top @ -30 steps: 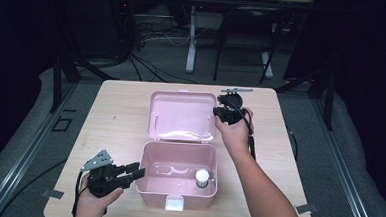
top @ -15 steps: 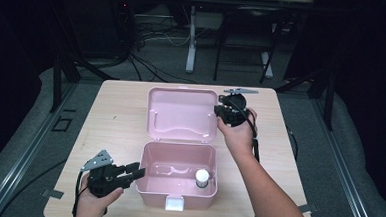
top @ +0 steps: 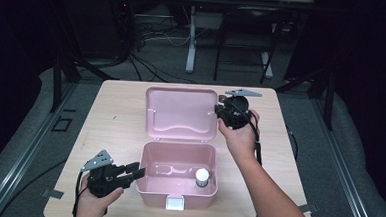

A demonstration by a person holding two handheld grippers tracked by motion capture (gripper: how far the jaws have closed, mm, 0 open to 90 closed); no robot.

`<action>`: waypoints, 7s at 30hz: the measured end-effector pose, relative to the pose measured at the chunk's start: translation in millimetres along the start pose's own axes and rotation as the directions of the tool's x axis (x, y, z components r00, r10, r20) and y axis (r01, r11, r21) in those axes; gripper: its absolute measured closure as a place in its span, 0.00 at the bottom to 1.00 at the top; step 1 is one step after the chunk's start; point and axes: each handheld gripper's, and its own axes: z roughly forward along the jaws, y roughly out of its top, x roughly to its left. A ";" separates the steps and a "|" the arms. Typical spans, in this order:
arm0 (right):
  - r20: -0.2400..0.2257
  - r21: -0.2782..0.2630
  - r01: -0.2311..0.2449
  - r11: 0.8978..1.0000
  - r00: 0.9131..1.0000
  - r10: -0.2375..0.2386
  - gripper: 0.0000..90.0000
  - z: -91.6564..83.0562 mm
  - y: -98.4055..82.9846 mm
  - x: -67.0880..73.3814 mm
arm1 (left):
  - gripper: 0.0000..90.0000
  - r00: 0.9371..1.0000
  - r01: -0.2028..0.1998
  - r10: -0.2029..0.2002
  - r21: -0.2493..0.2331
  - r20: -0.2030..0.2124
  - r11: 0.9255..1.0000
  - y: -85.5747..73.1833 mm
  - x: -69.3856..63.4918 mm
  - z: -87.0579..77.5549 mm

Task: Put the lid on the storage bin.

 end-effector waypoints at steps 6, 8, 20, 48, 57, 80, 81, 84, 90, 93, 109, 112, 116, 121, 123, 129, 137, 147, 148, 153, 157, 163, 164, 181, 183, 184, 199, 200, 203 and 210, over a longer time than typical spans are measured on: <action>-0.008 -0.024 0.003 1.000 1.000 -0.004 0.97 -7.8 -2.6 1.9 | 0.70 1.000 0.002 -0.002 0.001 -0.001 1.000 0.3 0.2 -0.1; -0.008 -0.035 0.009 0.999 1.000 -0.009 0.97 -11.3 -4.0 3.0 | 0.70 1.000 0.003 -0.003 -0.001 -0.002 1.000 0.2 0.2 0.1; -0.013 -0.108 0.045 0.993 0.999 -0.046 0.97 -29.3 -15.5 7.9 | 0.71 1.000 0.003 -0.003 -0.001 -0.003 1.000 0.2 0.3 0.2; -0.009 -0.183 0.078 0.980 0.997 -0.081 0.97 -34.0 -26.1 9.4 | 0.70 1.000 0.009 -0.009 -0.033 -0.013 0.999 15.8 5.1 -3.1; -0.012 -0.183 0.075 0.980 0.997 -0.078 0.97 -34.4 -25.9 9.5 | 0.72 0.995 -0.060 0.055 -0.062 -0.082 0.996 50.2 11.5 -6.0; -0.020 -0.185 0.066 0.980 0.997 -0.071 0.97 -35.6 -27.4 8.6 | 0.76 0.979 -0.099 0.081 -0.084 -0.189 0.992 113.8 24.1 14.4; -0.019 -0.186 0.066 0.980 0.997 -0.071 0.97 -35.7 -27.6 8.6 | 0.76 0.977 -0.101 0.083 -0.082 -0.198 0.992 115.7 25.2 15.1; -0.020 -0.190 0.069 0.979 0.997 -0.074 0.97 -35.9 -27.9 8.4 | 0.77 0.970 -0.108 0.088 -0.080 -0.226 0.991 119.7 27.1 19.3; -0.028 -0.193 0.058 0.979 0.997 -0.065 0.97 -36.1 -29.1 7.6 | 0.78 0.968 -0.109 0.087 -0.083 -0.237 0.991 127.8 28.3 28.3; -0.028 -0.193 0.058 0.979 0.998 -0.065 0.97 -36.3 -29.4 7.7 | 0.79 0.967 -0.109 0.086 -0.085 -0.240 0.990 131.1 28.4 31.5; -0.033 -0.194 0.051 0.980 0.998 -0.059 0.97 -36.8 -29.6 7.5 | 0.95 0.972 -0.090 0.060 -0.121 -0.229 0.989 138.0 28.9 36.1; -0.038 -0.189 0.051 0.981 0.998 -0.060 0.95 -36.3 -29.1 6.6 | 0.95 0.970 -0.100 0.071 -0.118 -0.231 0.988 137.8 27.8 35.4; -0.050 -0.185 0.042 0.982 0.997 -0.052 0.93 -35.5 -28.4 5.2 | 0.95 0.972 -0.099 0.070 -0.119 -0.226 0.988 137.4 26.3 34.1; -0.036 -0.193 0.039 0.980 0.998 -0.047 0.97 -35.9 -27.8 6.9 | 0.95 0.970 -0.097 0.069 -0.113 -0.232 0.989 137.6 24.9 32.4; -0.030 -0.188 0.040 0.981 0.998 -0.046 0.97 -36.0 -26.8 7.1 | 0.95 0.971 -0.099 0.069 -0.119 -0.229 0.988 137.6 25.2 32.7; -0.027 -0.187 0.038 0.982 0.999 -0.044 0.97 -33.0 -24.6 6.4 | 0.95 0.973 -0.088 0.058 -0.128 -0.224 0.988 138.3 27.2 33.3; -0.020 -0.197 0.035 0.980 0.999 -0.040 0.97 -30.4 -23.5 7.0 | 0.95 0.976 -0.080 0.050 -0.133 -0.214 0.988 139.3 31.3 34.2; -0.031 -0.215 0.029 0.976 0.999 -0.037 0.97 -34.0 -26.6 6.6 | 0.95 0.980 -0.079 0.048 -0.155 -0.193 0.985 137.7 29.7 31.9; -0.031 -0.216 0.029 0.976 0.999 -0.037 0.96 -34.9 -26.8 6.9 | 0.95 0.982 -0.075 0.045 -0.161 -0.186 0.984 137.2 29.9 31.2; -0.035 -0.219 0.041 0.975 0.998 -0.050 0.94 -38.8 -28.1 10.1 | 0.95 0.985 -0.068 0.038 -0.176 -0.169 0.982 134.9 29.4 25.7; -0.041 -0.224 0.043 0.974 0.998 -0.053 0.94 -42.3 -30.1 11.6 | 0.95 0.985 -0.079 0.049 -0.179 -0.166 0.981 133.1 26.9 22.6; -0.043 -0.222 0.054 0.974 0.997 -0.065 0.93 -48.6 -31.8 12.7 | 0.95 0.984 -0.088 0.058 -0.178 -0.166 0.980 132.6 25.4 21.6; -0.043 -0.222 0.054 0.974 0.997 -0.065 0.93 -48.6 -31.8 12.7 | 0.95 0.984 -0.090 0.060 -0.178 -0.166 0.980 132.6 25.1 21.7; -0.048 -0.231 0.074 0.970 0.995 -0.087 0.91 -53.7 -34.0 14.8 | 0.93 0.985 -0.105 0.079 -0.172 -0.154 0.979 129.3 20.4 14.2; -0.048 -0.231 0.073 0.970 0.995 -0.086 0.91 -54.4 -34.4 15.7 | 0.93 0.985 -0.105 0.079 -0.174 -0.154 0.979 128.5 19.9 13.3; -0.047 -0.231 0.073 0.970 0.995 -0.086 0.90 -55.0 -34.7 16.3 | 0.93 0.985 -0.108 0.081 -0.174 -0.154 0.979 128.2 19.8 12.9; -0.057 -0.242 0.082 0.967 0.993 -0.099 0.89 -64.1 -41.3 18.9 | 0.93 0.986 -0.121 0.098 -0.172 -0.138 0.978 125.4 15.6 6.9; -0.059 -0.242 0.081 0.967 0.993 -0.098 0.89 -64.8 -41.8 19.3 | 0.93 0.986 -0.120 0.096 -0.174 -0.139 0.977 124.9 15.2 6.6; -0.060 -0.241 0.083 0.967 0.993 -0.100 0.89 -67.1 -43.3 20.0 | 0.93 0.986 -0.125 0.103 -0.170 -0.134 0.978 124.0 14.0 5.1; -0.069 -0.239 0.083 0.967 0.992 -0.103 0.89 -69.4 -44.5 19.7 | 0.92 0.986 -0.131 0.110 -0.169 -0.129 0.977 122.7 11.6 2.5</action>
